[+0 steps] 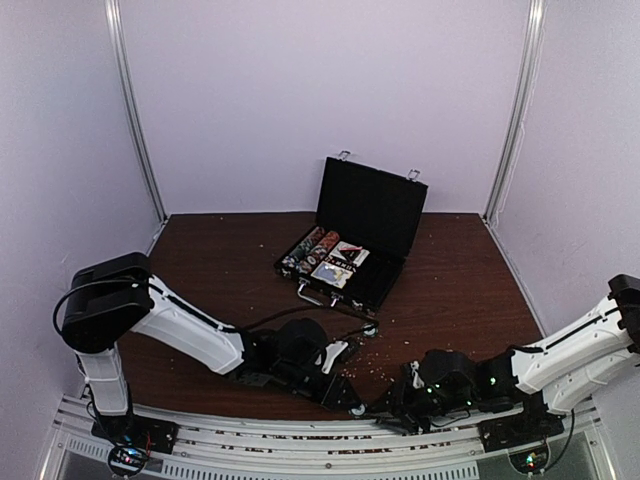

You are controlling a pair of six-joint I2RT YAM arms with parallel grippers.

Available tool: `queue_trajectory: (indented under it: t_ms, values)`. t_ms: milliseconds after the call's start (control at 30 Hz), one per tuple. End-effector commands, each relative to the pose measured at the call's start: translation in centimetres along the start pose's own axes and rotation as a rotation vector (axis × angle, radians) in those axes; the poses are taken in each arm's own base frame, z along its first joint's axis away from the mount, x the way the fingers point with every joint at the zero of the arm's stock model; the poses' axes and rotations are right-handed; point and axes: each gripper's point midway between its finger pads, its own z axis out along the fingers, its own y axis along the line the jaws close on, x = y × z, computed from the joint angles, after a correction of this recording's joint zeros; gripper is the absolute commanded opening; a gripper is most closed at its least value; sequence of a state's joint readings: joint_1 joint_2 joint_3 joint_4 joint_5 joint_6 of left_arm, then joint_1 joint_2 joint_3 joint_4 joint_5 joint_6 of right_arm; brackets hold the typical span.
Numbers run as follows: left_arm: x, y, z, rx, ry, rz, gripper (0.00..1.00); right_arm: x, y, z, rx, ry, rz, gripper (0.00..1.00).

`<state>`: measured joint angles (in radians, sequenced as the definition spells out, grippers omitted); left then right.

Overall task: Pack up texas hold em set
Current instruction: Move the poker chip to the corner of the board, then pick up the poker chip from the corner of the board.

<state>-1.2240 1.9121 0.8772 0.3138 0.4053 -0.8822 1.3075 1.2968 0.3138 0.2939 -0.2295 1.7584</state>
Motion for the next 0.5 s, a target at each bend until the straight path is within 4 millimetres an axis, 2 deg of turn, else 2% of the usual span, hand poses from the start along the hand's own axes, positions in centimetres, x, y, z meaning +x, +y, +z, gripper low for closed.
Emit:
queue_trajectory:
  t_ms: [0, 267, 467]
  values:
    - [0.1, 0.0, 0.2, -0.015, 0.006, 0.023, 0.33, -0.5, -2.6, 0.3, 0.06, -0.038, 0.017, 0.37]
    - [-1.3, 0.6, 1.5, -0.055, -0.018, 0.036, 0.33, -1.3, -3.0, 0.9, 0.07, -0.102, 0.016, 0.38]
    - [-0.5, 0.7, 1.6, -0.038, 0.0, 0.017, 0.33, -1.9, -3.4, 1.3, 0.065, -0.149, 0.039, 0.37]
